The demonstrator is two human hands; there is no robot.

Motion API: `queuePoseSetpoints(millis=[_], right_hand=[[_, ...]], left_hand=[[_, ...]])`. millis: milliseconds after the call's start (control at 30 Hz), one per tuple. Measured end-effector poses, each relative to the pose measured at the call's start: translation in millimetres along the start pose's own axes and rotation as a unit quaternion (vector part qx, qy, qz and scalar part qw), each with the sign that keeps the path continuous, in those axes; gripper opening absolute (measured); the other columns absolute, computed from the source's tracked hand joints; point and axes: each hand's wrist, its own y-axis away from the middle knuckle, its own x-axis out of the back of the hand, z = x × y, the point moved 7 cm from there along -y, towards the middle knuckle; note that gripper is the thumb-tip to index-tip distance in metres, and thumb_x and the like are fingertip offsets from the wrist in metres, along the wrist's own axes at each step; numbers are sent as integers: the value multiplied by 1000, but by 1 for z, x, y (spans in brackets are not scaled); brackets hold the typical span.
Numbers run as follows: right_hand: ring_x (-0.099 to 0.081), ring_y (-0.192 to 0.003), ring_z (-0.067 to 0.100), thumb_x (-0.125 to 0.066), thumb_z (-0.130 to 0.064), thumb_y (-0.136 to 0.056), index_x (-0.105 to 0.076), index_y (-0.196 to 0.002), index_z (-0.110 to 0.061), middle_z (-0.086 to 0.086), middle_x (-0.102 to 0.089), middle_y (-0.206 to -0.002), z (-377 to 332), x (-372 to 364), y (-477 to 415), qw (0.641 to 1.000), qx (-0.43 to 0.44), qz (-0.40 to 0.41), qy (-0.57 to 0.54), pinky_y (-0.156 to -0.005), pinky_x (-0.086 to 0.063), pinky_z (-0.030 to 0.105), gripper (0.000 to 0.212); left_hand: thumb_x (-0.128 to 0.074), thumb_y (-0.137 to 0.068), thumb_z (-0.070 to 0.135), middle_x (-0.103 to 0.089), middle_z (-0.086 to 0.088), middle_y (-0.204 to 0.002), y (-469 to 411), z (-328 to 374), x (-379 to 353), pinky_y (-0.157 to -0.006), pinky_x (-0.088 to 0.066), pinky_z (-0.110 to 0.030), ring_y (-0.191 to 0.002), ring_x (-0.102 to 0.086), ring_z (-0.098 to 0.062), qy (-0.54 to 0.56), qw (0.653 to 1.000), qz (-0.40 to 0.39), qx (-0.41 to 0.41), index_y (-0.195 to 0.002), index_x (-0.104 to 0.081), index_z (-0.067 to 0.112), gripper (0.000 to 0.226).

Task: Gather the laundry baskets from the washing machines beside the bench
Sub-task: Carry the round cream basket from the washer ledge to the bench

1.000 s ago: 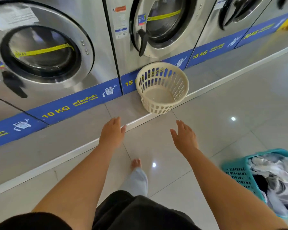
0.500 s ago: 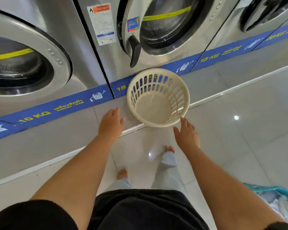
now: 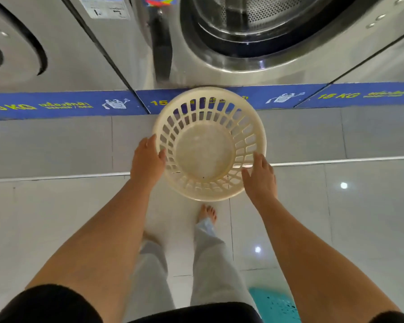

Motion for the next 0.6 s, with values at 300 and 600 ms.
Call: queuePoseSetpoints(millis=[300,600], right_hand=[[-27,-142,33,-52,-33,-96,-20,-149,-42,3,-4,-164,26,-34,-107,999,20,33,4,-109,-34,49,63],[-56,-71,19,-43,-25,-99,-29,-140,-48,-19,-48,-112,53,-53,-145,998,-35,57,-14,-82,-56,44,49]], left_hand=[[-43,-98,32,-24,-18,-155,-62,-53,-76,-111,-30,-49,-141,-28,-36,-31,997,-14,74,-149,-29,25,53],[-47,-96,12,-41,-18,-132,-73,-74,-109,-93,-48,-47,-114,-52,-38,14,996,-8,86,-147,-29,33,58]])
